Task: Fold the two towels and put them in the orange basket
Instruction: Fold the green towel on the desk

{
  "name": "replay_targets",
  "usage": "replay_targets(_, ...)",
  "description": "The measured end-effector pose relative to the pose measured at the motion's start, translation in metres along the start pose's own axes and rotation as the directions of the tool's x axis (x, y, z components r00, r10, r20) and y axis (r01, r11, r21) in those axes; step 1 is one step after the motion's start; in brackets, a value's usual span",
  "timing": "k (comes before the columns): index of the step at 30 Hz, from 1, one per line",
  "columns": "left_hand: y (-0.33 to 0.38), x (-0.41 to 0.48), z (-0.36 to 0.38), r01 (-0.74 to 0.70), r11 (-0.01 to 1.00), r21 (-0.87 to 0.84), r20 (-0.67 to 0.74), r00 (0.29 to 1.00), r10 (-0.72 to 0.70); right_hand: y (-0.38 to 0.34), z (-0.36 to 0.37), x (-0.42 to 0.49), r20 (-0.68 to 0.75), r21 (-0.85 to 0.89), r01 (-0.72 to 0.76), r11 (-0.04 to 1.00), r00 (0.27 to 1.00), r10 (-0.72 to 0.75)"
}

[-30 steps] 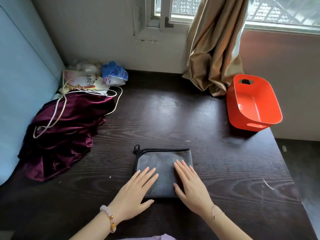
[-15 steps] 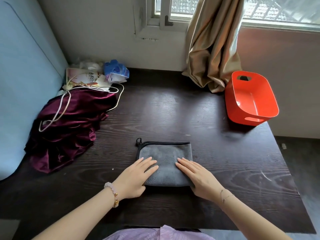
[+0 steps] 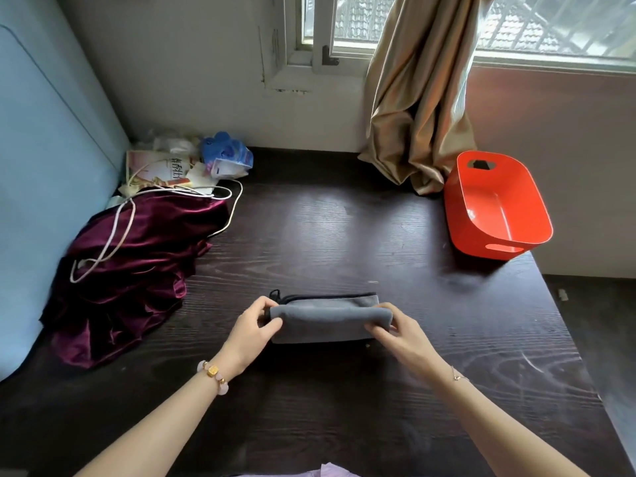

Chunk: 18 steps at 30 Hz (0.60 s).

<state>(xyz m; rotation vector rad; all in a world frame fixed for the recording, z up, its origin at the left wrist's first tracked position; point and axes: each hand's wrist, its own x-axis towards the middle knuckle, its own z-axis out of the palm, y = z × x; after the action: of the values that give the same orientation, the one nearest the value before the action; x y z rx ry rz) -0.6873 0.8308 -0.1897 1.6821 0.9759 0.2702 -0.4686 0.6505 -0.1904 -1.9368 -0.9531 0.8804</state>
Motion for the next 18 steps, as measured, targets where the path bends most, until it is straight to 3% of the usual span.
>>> replay_targets(2, 0.002, 0.006, 0.004, 0.054, 0.998, -0.031, -0.087, 0.995, -0.056, -0.005, 0.006, 0.007, -0.096, 0.062, -0.068, 0.996, 0.993, 0.074)
replay_targets(8, 0.014, 0.025, 0.013, 0.155, 0.984, 0.085, -0.274, 0.953, -0.126, -0.014, 0.02, 0.028, -0.312, -0.027, -0.26, 0.965, 0.92, 0.239)
replay_targets(15, 0.012, 0.037, 0.02, 0.258, 0.943, 0.211, -0.368, 0.915, -0.167, -0.022, 0.027, 0.041, -0.426, -0.209, -0.464, 0.861, 0.835, 0.347)
replay_targets(18, 0.015, 0.04, 0.02, 0.334, 0.9, 0.281, -0.355, 0.907, -0.225, -0.025, 0.022, 0.043, -0.369, -0.172, -0.566, 0.806, 0.796, 0.48)
